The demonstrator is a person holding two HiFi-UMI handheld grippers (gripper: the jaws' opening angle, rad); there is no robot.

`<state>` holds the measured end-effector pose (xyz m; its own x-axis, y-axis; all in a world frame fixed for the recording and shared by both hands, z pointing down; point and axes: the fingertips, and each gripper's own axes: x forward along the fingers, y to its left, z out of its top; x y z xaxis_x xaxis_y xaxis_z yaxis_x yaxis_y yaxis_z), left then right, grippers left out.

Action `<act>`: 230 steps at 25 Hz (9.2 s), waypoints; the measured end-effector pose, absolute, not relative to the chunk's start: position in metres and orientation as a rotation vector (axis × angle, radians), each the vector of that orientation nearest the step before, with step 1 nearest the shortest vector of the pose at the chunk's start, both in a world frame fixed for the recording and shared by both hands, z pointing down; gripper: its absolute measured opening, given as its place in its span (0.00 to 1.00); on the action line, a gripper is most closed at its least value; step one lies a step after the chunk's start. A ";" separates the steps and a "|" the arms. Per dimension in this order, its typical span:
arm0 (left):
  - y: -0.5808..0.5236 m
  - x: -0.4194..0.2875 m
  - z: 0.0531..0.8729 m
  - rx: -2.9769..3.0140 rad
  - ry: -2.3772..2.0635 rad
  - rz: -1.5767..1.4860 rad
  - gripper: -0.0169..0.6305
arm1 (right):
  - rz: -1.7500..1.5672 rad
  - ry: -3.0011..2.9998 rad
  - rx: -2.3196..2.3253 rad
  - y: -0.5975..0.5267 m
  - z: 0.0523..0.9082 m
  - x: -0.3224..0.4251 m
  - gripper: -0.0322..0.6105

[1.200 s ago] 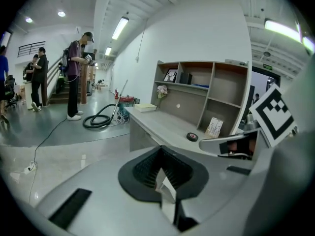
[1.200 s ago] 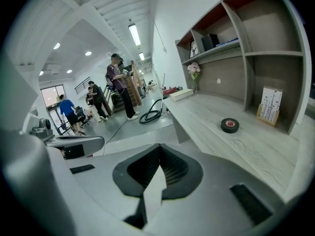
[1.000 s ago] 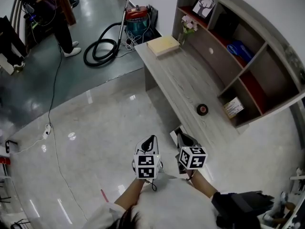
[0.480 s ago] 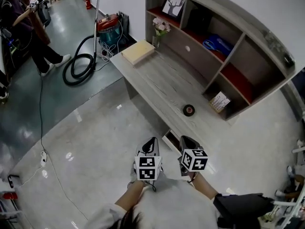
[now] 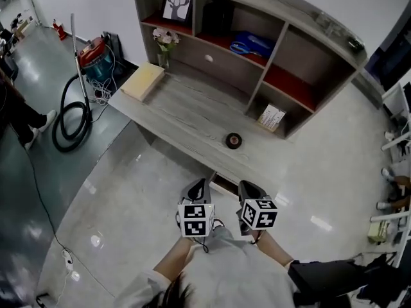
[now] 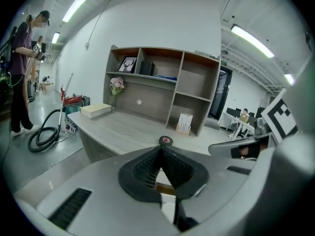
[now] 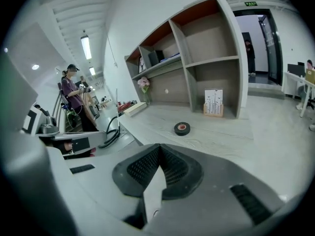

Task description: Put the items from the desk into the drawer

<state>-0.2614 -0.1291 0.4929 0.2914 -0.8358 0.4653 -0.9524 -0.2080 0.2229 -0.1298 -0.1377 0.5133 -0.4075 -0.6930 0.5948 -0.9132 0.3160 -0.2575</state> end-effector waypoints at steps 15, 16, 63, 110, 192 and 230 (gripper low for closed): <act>-0.130 -0.229 0.509 2.275 -1.312 0.424 0.03 | 0.884 -2.040 1.737 -0.101 0.517 -0.096 0.05; -0.132 -0.226 0.509 2.283 -1.305 0.430 0.03 | 0.885 -2.034 1.749 -0.100 0.517 -0.093 0.05; -0.254 -0.158 0.587 2.213 -1.385 0.488 0.38 | 1.055 -2.013 1.714 -0.140 0.574 -0.007 0.05; -0.342 -0.134 0.665 2.144 -1.360 0.754 0.46 | 1.215 -2.056 1.632 -0.199 0.618 -0.021 0.05; -0.087 -0.187 0.636 2.161 -1.090 0.790 0.46 | 1.131 -1.947 1.747 -0.070 0.630 -0.072 0.05; -0.120 -0.130 0.819 2.074 -0.963 0.941 0.46 | 1.298 -1.782 1.814 -0.077 0.793 -0.024 0.05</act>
<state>-0.1305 -0.1199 0.8186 0.4708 -0.3466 0.8113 -0.8189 -0.5139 0.2556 -0.0236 -0.0773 0.7932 -0.1683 -0.6485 0.7424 -0.9056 -0.1957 -0.3763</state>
